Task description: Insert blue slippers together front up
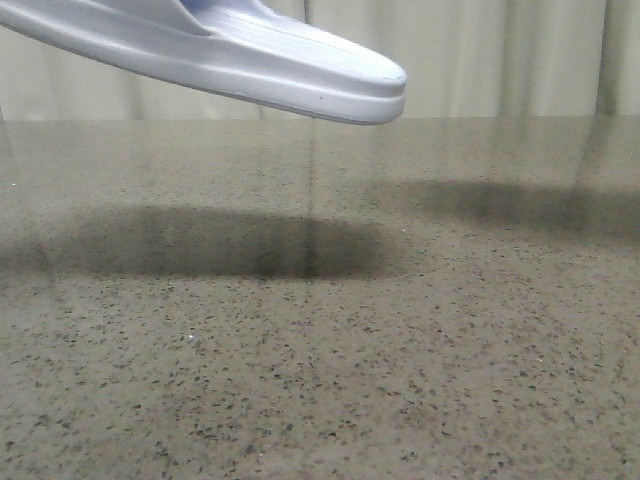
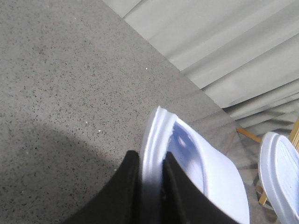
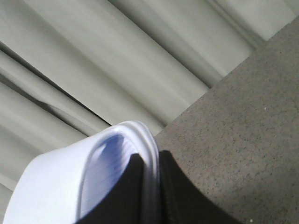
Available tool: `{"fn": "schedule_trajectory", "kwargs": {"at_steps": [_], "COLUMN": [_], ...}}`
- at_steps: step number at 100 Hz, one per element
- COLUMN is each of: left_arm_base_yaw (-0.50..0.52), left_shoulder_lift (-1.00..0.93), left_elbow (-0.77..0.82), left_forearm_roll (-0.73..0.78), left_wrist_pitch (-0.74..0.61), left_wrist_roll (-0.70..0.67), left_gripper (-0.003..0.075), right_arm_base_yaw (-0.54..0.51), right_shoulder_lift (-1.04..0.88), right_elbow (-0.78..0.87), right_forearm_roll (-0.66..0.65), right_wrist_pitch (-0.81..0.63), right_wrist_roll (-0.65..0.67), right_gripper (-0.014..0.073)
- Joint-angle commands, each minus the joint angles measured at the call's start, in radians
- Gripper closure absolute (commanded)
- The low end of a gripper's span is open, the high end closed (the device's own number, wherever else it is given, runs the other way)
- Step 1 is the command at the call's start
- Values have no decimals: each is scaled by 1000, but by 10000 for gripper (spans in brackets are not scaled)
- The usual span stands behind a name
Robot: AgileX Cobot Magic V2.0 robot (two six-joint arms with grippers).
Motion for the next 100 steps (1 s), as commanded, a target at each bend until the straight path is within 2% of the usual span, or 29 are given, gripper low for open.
{"fn": "schedule_trajectory", "kwargs": {"at_steps": [1, 19, 31, 69, 100], "left_arm_base_yaw": [-8, -8, -8, -8, -8], "left_shoulder_lift": [22, 71, 91, 166, 198], "left_elbow": [-28, -28, -28, -28, -28], "left_forearm_roll": [-78, -143, -246, -498, -575], "left_wrist_pitch": [-39, -35, -19, 116, 180], "left_wrist_roll": [-4, 18, 116, 351, 419], "left_gripper": [704, 704, 704, 704, 704], "right_arm_base_yaw": [-2, -2, -2, 2, 127], "right_shoulder_lift": [-31, -49, -49, -49, -8], "right_elbow": [-31, -31, -31, -31, -31], "right_forearm_roll": [43, 89, 89, 96, 102], "right_wrist_pitch": [6, 140, 198, 271, 231], "right_wrist_roll": [-1, -1, -2, -2, -2], "right_gripper": [701, 701, 701, 701, 701]}}
